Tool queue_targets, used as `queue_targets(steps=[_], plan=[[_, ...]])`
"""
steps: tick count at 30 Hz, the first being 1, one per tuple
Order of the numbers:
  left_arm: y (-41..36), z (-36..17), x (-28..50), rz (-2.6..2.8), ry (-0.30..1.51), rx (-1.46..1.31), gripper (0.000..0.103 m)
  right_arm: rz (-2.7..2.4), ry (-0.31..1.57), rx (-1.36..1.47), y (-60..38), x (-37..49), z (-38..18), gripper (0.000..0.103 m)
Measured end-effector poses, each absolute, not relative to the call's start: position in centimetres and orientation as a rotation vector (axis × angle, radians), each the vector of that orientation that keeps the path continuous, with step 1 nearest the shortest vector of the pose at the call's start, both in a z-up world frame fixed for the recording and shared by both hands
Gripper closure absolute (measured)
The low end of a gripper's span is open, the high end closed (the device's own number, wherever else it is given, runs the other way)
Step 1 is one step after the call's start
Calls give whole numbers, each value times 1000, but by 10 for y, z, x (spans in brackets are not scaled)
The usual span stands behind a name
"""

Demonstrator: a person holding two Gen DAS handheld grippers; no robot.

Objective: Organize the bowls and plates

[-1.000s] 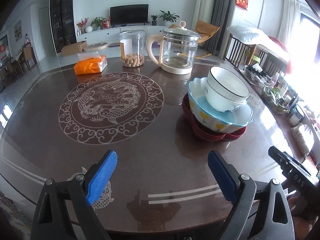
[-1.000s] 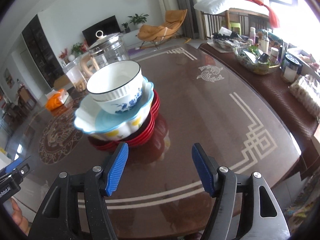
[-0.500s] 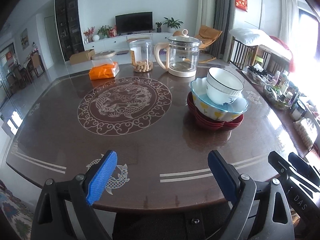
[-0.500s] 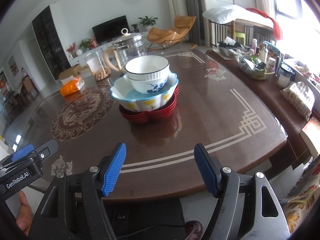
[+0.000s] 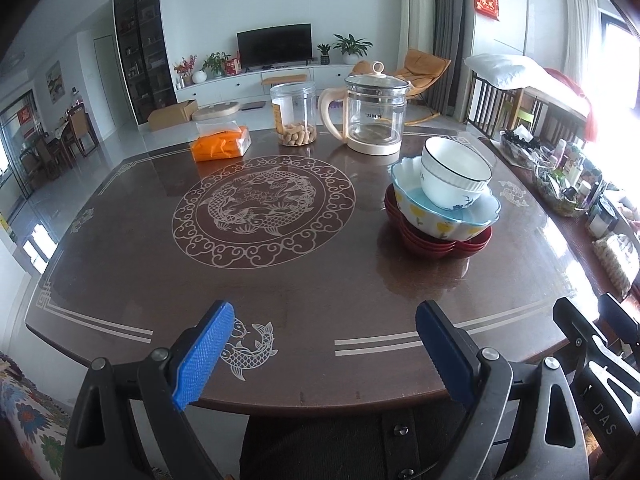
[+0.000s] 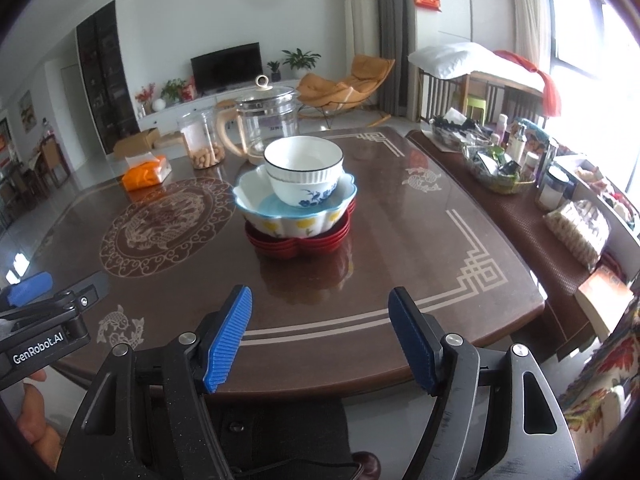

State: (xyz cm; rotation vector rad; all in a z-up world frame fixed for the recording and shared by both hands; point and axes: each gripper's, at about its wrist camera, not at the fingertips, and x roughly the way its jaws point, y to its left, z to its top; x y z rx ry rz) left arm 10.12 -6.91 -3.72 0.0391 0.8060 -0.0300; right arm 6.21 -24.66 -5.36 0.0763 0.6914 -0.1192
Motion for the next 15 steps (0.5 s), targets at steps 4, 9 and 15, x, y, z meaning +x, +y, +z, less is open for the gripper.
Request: queue_targets(steps=[4, 9, 15], plan=[[-71, -35, 101, -43, 812, 42, 11, -123, 671, 57, -243, 59, -49, 28], [-75, -34, 103, -37, 817, 66, 11, -125, 670, 53, -243, 59, -46, 28], [-77, -35, 102, -37, 817, 86, 11, -133, 676, 56, -244, 60, -46, 25]])
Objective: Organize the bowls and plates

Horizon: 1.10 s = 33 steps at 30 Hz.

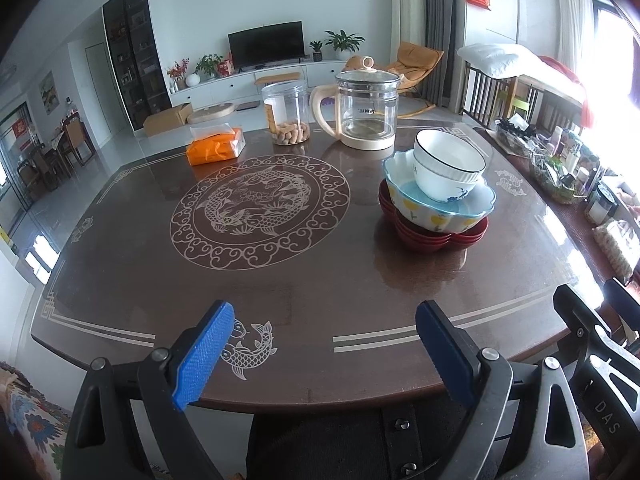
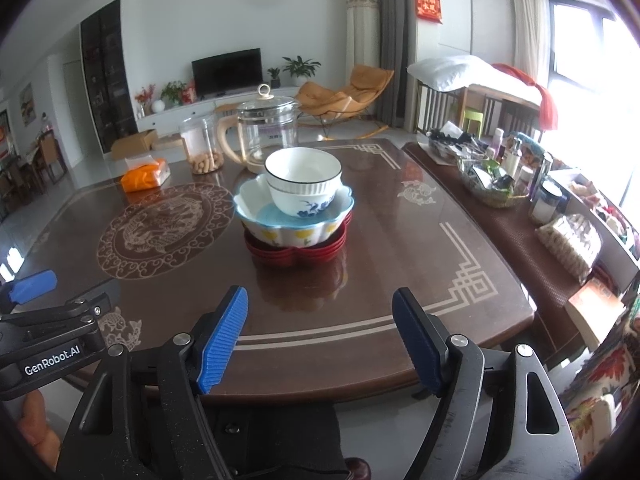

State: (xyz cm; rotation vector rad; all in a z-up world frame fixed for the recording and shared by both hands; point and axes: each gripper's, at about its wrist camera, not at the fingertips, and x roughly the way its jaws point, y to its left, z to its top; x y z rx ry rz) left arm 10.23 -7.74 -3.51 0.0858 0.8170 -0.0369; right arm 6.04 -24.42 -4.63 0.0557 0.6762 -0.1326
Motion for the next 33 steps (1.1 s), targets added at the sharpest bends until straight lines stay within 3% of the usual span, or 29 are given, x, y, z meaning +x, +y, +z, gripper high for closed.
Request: queue_targets(steps=[33], plan=[[-81, -37, 98, -56, 827, 87, 11, -166, 654, 25, -241, 59, -45, 24]])
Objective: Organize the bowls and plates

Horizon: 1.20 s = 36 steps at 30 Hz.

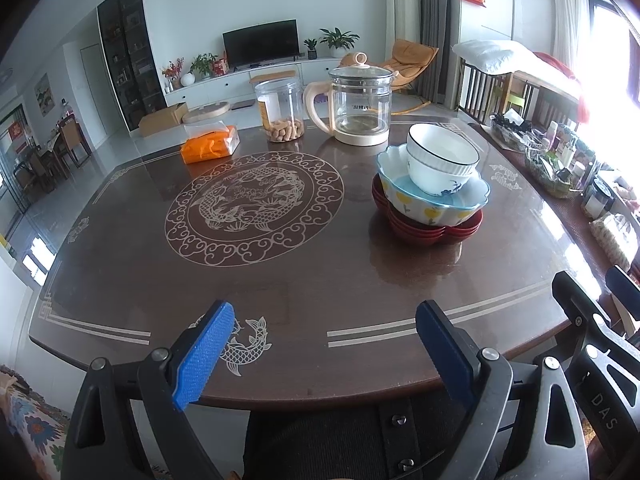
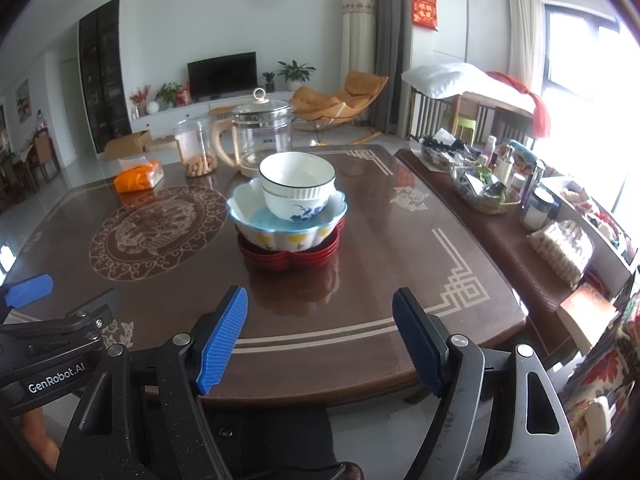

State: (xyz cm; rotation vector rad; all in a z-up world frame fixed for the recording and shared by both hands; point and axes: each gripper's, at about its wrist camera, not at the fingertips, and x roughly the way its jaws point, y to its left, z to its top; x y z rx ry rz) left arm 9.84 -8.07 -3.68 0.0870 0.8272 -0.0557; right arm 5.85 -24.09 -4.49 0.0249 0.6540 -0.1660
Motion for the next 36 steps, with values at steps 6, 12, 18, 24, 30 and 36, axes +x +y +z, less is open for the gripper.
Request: queue_targets(steps=[6, 12, 18, 24, 30, 36], plan=[[-82, -38, 97, -63, 827, 84, 11, -173, 648, 21, -241, 58, -44, 24], [-83, -38, 96, -72, 827, 84, 11, -174, 646, 21, -241, 58, -43, 24], [-83, -37, 97, -72, 822, 86, 11, -179, 639, 20, -243, 58, -41, 24], [-83, -37, 96, -74, 823, 85, 11, -180, 638, 20, -243, 57, -41, 24], [-83, -37, 96, -75, 823, 85, 11, -173, 643, 29, -243, 58, -41, 24], [-83, -37, 96, -75, 822, 85, 11, -169, 644, 23, -243, 59, -42, 24]])
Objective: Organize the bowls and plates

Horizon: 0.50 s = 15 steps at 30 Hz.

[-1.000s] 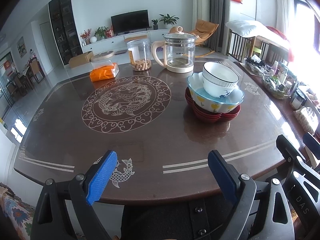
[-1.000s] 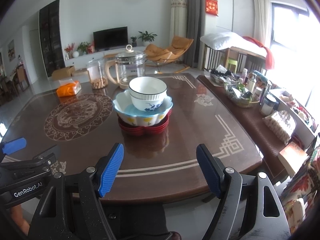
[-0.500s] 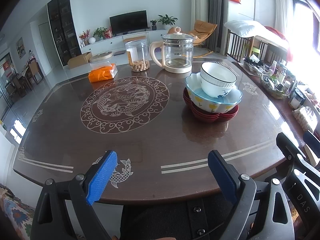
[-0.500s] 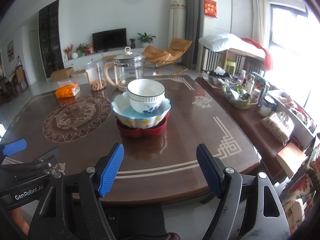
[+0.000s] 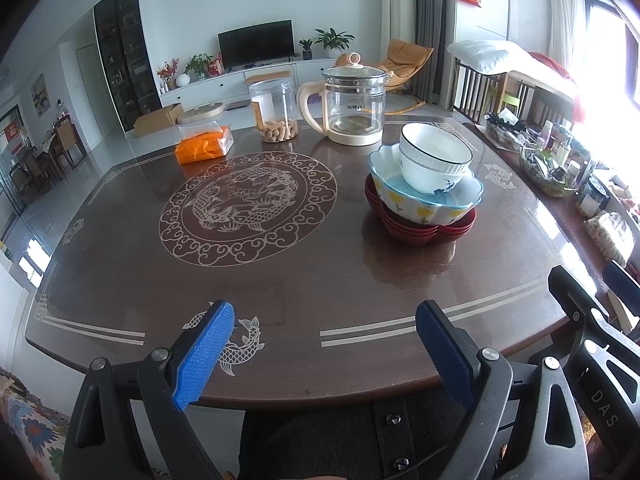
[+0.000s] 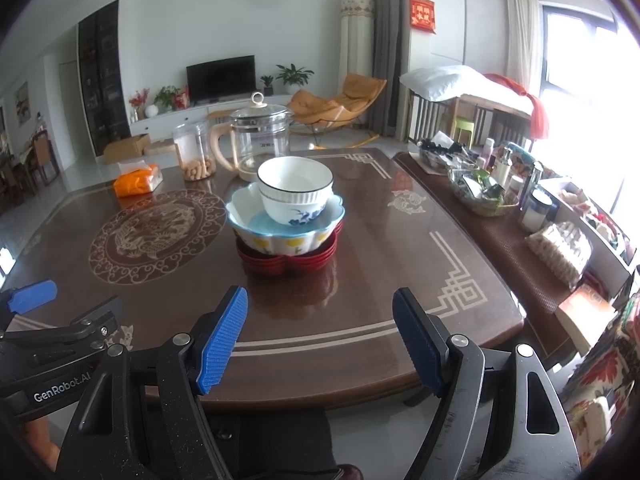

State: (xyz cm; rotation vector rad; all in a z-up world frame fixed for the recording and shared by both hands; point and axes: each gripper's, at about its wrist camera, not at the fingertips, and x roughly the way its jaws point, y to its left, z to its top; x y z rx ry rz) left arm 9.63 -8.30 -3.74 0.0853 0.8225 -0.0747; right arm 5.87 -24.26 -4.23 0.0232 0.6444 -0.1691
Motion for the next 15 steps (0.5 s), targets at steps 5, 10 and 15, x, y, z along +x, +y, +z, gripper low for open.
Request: queue_targets(steps=[5, 10, 15], plan=[[-84, -38, 96, -77, 821, 89, 11, -161, 645, 16, -240, 59, -44, 24], [-85, -38, 96, -79, 821, 89, 11, -159, 636, 8, -239, 58, -43, 24], [-86, -38, 95, -84, 823, 88, 11, -156, 637, 4, -238, 57, -43, 24]])
